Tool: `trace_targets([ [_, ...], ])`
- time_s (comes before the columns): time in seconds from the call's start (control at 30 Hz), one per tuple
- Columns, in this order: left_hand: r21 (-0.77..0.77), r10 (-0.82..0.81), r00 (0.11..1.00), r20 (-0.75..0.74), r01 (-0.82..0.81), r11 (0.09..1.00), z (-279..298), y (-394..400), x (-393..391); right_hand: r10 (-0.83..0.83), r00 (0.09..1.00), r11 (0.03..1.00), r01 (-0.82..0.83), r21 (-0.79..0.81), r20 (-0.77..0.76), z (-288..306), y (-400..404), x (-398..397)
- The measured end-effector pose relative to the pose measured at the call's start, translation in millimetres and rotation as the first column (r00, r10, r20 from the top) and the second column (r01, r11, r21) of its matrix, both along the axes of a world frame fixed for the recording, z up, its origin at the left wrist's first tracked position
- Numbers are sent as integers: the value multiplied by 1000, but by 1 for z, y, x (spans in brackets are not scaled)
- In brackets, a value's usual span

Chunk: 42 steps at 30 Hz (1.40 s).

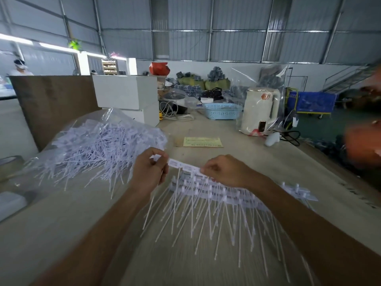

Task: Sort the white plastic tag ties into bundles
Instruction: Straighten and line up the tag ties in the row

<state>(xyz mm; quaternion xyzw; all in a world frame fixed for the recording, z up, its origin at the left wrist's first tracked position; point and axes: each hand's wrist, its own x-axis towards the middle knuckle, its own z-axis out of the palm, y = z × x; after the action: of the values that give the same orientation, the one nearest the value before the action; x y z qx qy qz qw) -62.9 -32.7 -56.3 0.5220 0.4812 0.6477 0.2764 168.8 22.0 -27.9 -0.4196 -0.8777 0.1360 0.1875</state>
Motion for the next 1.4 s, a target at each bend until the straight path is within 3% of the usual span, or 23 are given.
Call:
trace_targets([
  [0.07, -24, 35, 999, 21, -34, 999, -1, 2, 2, -12, 995, 1000, 10, 22, 104, 15, 2, 3],
  [0.23, -87, 109, 983, 149, -97, 991, -2, 2, -14, 43, 934, 964, 56, -262, 356, 37, 6, 21],
  [0.4, -263, 81, 981, 176, -32, 964, -10, 10, -18, 7, 998, 963, 8, -270, 57, 57, 7, 41],
  [0.47, -304, 63, 990, 130, -21, 952, -12, 11, -14, 41, 983, 955, 14, -296, 178, 65, 6, 46],
  [0.57, -269, -29, 999, 24, 35, 963, -13, 4, -6, 122, 876, 906, 93, -412, 466, 64, 4, 47],
  [0.63, -221, -129, 992, 11, 128, 967, -11, -2, 0, 117, 813, 929, 114, -353, 571, 53, 2, 42],
  [0.7, -185, -189, 982, -14, 184, 966, -7, -7, 6, 78, 889, 972, 33, -232, 451, 37, -2, 30],
  [0.77, -156, -210, 977, -35, 202, 967, -2, -10, 11, 93, 992, 976, -75, -204, 85, 17, -12, 11],
  [0.83, -135, -220, 974, -51, 212, 968, 1, -13, 15, 125, 983, 967, -151, -203, -136, 1, -20, -12],
  [0.97, -131, -187, 980, -62, 178, 975, 2, -13, 17, 144, 937, 973, -192, -124, -320, -17, -23, -42],
  [1.1, -159, -71, 995, -68, 59, 986, -1, -7, 17, 134, 930, 991, -120, 63, -343, -31, -19, -46],
  [1.27, -315, -25, 990, 139, 69, 946, -2, 0, 12, 192, 960, 912, -98, 397, -204, -41, -27, -51],
  [1.4, -287, -75, 986, 151, 116, 951, 0, 1, 10, 170, 938, 962, -91, 259, -302, -42, -19, -50],
])
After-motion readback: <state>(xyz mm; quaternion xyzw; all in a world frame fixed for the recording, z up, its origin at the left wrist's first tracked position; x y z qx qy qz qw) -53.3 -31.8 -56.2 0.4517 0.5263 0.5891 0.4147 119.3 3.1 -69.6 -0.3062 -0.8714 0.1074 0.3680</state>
